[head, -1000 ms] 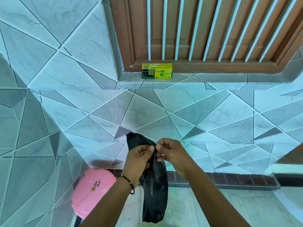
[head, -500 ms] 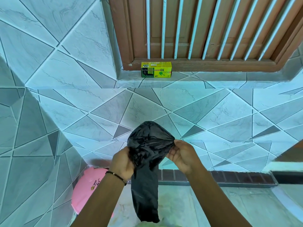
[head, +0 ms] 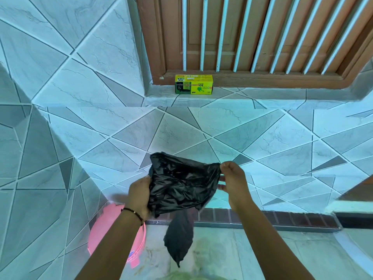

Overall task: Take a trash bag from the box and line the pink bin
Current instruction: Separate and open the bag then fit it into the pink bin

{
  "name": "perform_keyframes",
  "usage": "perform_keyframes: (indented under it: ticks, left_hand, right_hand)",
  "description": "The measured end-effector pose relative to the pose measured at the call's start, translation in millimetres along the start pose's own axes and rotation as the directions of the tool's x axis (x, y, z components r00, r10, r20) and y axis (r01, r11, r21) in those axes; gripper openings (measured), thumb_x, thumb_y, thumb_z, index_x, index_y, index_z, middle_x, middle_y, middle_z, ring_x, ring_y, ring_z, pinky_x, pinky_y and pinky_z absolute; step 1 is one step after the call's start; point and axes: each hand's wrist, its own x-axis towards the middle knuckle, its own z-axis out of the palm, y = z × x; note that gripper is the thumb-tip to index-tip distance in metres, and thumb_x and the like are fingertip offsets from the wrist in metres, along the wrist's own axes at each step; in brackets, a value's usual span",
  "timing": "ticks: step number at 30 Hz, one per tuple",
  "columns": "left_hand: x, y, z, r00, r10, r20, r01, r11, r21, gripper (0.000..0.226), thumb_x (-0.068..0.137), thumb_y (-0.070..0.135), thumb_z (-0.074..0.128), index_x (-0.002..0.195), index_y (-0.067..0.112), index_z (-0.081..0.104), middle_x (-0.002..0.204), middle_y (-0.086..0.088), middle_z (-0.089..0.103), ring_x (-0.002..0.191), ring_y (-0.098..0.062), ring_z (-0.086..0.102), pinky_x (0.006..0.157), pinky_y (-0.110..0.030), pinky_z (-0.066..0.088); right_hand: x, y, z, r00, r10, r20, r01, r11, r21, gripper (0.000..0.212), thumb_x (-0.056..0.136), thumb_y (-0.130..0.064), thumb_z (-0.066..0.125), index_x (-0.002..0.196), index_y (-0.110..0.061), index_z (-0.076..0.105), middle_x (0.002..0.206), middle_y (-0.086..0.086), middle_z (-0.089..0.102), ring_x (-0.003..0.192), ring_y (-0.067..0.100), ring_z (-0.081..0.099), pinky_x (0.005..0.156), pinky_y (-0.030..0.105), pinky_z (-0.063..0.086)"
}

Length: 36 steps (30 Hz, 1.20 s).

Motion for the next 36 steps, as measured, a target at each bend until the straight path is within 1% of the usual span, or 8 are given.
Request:
perform_keyframes:
  ticks: [3, 7, 11, 15, 19, 22, 26, 36]
  left_hand:
    - [-17, 0, 19, 0.964, 0.262, 0.036, -0.265, 0.95, 0.165, 0.014, 0.086, -0.002, 0.045, 0.085, 0.011, 0.05, 0.072, -0.01, 0.056, 0.061, -0.023, 0.05, 0.057, -0.023, 0.042]
    - [-30, -2, 20, 0.714, 0.643, 0.277, -0.662, 0.494, 0.564, 0.035, 0.072, -0.012, 0.037, 0.068, 0.02, 0.049, 0.069, 0.009, 0.053, 0.06, -0.005, 0.048, 0.058, -0.011, 0.035]
    - [-25, 3, 12, 0.832, 0.531, 0.161, -0.401, 0.374, 0.836, 0.015, 0.086, 0.008, 0.046, 0.076, 0.005, 0.057, 0.078, -0.019, 0.063, 0.079, -0.037, 0.059, 0.063, -0.029, 0.036]
    - [-15, 5, 3, 0.864, 0.48, 0.152, -0.343, 0.341, 0.875, 0.044, 0.081, 0.049, 0.057, 0.086, 0.005, 0.059, 0.086, -0.018, 0.066, 0.087, -0.035, 0.062, 0.067, -0.033, 0.046]
    - [-3, 5, 1, 0.887, 0.401, 0.228, -0.311, 0.155, 0.938, 0.063, 0.068, 0.051, 0.071, 0.114, 0.011, 0.051, 0.114, -0.013, 0.057, 0.1, -0.035, 0.06, 0.08, -0.039, 0.051]
    - [1, 0, -1, 0.882, 0.374, 0.286, -0.31, 0.003, 0.951, 0.062, 0.073, 0.033, 0.071, 0.123, 0.011, 0.044, 0.13, -0.009, 0.045, 0.098, -0.037, 0.061, 0.08, -0.042, 0.053]
    - [-1, -8, -17, 0.898, 0.372, 0.237, -0.212, -0.105, 0.971, 0.044, 0.079, 0.008, 0.055, 0.12, 0.009, 0.039, 0.135, -0.011, 0.037, 0.088, -0.038, 0.064, 0.069, -0.04, 0.049]
    - [7, -25, -116, 0.925, 0.33, 0.187, -0.137, -0.169, 0.976, 0.057, 0.082, 0.008, 0.049, 0.132, 0.023, 0.026, 0.107, -0.011, 0.057, 0.092, -0.033, 0.063, 0.07, -0.036, 0.048]
  right_hand:
    - [12, 0, 6, 0.987, 0.158, 0.027, -0.158, 0.93, 0.331, 0.006, 0.082, -0.007, 0.051, 0.079, -0.011, 0.047, 0.075, 0.011, 0.045, 0.07, 0.023, 0.041, 0.062, 0.033, 0.035]
    - [33, -10, 9, 0.969, 0.229, -0.096, -0.183, 0.919, 0.35, 0.023, 0.093, -0.001, 0.032, 0.075, -0.005, 0.047, 0.074, 0.008, 0.048, 0.075, 0.021, 0.045, 0.066, 0.03, 0.037]
    - [28, -15, 12, 0.969, -0.091, -0.228, 0.1, 0.995, 0.029, 0.015, 0.095, -0.016, 0.039, 0.085, -0.013, 0.05, 0.074, 0.003, 0.048, 0.07, 0.021, 0.045, 0.064, 0.029, 0.037]
    - [4, -28, 0, 0.91, -0.19, 0.369, 0.134, 0.976, 0.172, 0.019, 0.091, -0.007, 0.055, 0.098, -0.023, 0.061, 0.079, 0.0, 0.06, 0.071, 0.015, 0.057, 0.065, 0.024, 0.047]
    - [-7, -21, -6, 0.696, -0.092, 0.712, 0.427, 0.85, -0.307, 0.031, 0.084, 0.0, 0.061, 0.097, -0.026, 0.07, 0.109, -0.003, 0.053, 0.098, 0.006, 0.056, 0.084, 0.006, 0.039]
    - [-1, 1, -9, 0.741, -0.04, 0.67, 0.606, 0.468, -0.643, 0.045, 0.082, 0.01, 0.048, 0.093, -0.025, 0.075, 0.111, 0.005, 0.05, 0.098, 0.018, 0.054, 0.08, 0.009, 0.039]
    - [4, 14, -20, 0.902, -0.101, 0.419, 0.431, 0.23, -0.873, 0.045, 0.081, 0.004, 0.045, 0.108, -0.024, 0.068, 0.108, 0.006, 0.059, 0.102, 0.028, 0.059, 0.083, 0.031, 0.045]
    - [-24, 14, -21, 0.958, -0.204, 0.204, 0.225, 0.086, -0.971, 0.034, 0.085, -0.008, 0.048, 0.119, -0.015, 0.043, 0.101, 0.014, 0.059, 0.09, 0.035, 0.06, 0.069, 0.037, 0.046]
